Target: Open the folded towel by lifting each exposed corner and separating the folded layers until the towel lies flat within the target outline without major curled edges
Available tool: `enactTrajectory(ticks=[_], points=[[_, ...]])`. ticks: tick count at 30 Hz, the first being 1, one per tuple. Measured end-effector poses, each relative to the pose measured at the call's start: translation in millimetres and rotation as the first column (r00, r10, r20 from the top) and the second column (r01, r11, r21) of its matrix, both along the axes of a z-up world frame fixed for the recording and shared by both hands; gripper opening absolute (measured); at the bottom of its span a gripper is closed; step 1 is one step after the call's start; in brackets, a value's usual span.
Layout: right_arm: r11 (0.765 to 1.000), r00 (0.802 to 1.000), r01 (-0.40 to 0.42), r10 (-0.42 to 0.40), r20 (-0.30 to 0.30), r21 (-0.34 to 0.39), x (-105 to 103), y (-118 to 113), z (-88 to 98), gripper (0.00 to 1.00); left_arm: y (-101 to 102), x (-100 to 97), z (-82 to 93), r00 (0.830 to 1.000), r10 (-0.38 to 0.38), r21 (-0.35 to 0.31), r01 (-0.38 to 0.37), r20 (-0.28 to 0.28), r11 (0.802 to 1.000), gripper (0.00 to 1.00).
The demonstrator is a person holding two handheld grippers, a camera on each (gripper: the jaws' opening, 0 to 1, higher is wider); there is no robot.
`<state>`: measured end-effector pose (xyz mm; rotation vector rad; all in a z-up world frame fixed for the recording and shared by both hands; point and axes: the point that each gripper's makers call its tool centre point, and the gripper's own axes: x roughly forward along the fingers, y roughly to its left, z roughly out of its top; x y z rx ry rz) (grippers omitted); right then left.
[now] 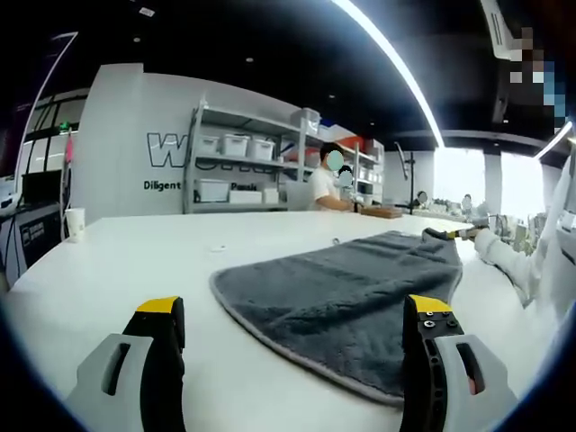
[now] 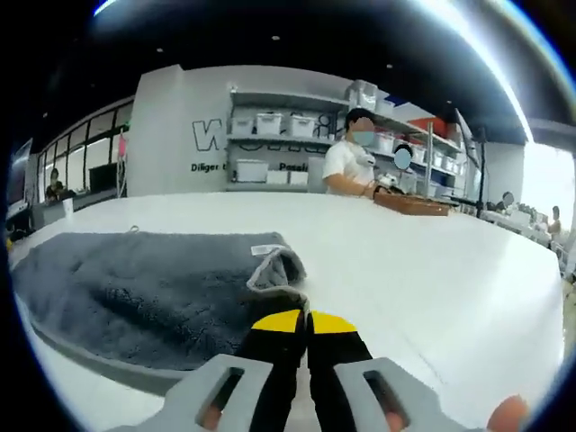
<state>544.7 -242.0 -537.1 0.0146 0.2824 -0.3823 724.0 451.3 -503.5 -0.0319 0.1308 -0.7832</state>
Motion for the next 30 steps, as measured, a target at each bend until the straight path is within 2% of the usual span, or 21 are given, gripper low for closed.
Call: enactTrajectory(ticks=[5, 11, 25, 30], points=[[0.999, 0.999, 0.033, -0.034, 0.018, 0.031, -20, 0, -2.7, 0.00, 0, -0.2, 0.1, 1.000, 0.001, 0.001, -0.001, 0.001, 1.000, 1.00], [0.998, 0.999, 0.048, -0.049, 0.007, 0.032, -24, -2, -4.8, 0.00, 0, -0.5, -0.6, 1.000, 0.002, 0.003, -0.002, 0.000, 1.000, 1.00], [0.988, 0.994, 0.108, -0.109, 0.000, 0.111, -41, -6, -16.7, 0.00, 3, 0.6, 0.5, 1.000, 0.012, -0.005, -0.012, 0.002, 1.000, 1.00], [0.991, 0.994, 0.107, -0.107, -0.007, 0.085, -43, -5, -15.6, 0.00, 3, 0.6, 0.8, 1.000, 0.011, -0.005, -0.011, 0.002, 1.000, 1.00]])
